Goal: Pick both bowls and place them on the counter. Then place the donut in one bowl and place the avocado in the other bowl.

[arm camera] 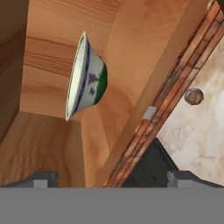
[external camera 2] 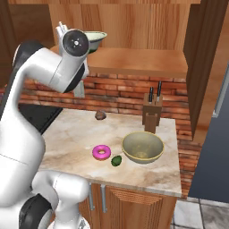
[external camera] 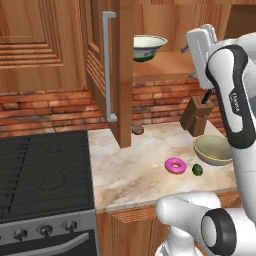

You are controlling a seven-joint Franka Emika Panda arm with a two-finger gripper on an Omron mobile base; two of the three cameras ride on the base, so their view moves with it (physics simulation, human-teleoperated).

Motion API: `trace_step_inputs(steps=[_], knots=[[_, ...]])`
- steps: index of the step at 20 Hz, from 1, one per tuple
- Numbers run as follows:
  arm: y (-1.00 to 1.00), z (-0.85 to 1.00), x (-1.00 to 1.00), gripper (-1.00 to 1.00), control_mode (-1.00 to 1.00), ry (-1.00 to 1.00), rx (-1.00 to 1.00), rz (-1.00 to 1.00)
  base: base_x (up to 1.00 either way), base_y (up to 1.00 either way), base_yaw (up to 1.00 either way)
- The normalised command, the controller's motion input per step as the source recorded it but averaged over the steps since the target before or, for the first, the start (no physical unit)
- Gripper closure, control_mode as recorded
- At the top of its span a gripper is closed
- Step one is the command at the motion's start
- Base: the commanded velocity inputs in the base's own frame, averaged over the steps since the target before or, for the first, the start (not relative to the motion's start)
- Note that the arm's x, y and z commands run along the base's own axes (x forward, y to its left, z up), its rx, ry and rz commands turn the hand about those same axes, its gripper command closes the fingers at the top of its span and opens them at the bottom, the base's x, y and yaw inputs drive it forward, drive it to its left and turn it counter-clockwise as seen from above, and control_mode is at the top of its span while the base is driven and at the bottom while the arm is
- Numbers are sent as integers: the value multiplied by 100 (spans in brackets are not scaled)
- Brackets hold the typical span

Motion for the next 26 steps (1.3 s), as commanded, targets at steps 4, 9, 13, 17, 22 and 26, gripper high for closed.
trace_step_inputs(steps=[4, 9, 13, 17, 22, 26], knots=[[5, 17, 55, -100, -100, -3, 0, 11, 0, 0, 0], [9, 0, 61, -100, -100, 0, -1, 8, 0, 0, 0], [18, 0, 58, -100, -100, 0, -1, 2, 0, 0, 0], [13, 0, 50, -100, -100, 0, -2, 0, 0, 0, 0], [7, 0, 48, -100, -100, 0, -3, 0, 0, 0, 0], [0, 0, 48, -100, -100, 0, 0, 0, 0, 0, 0]])
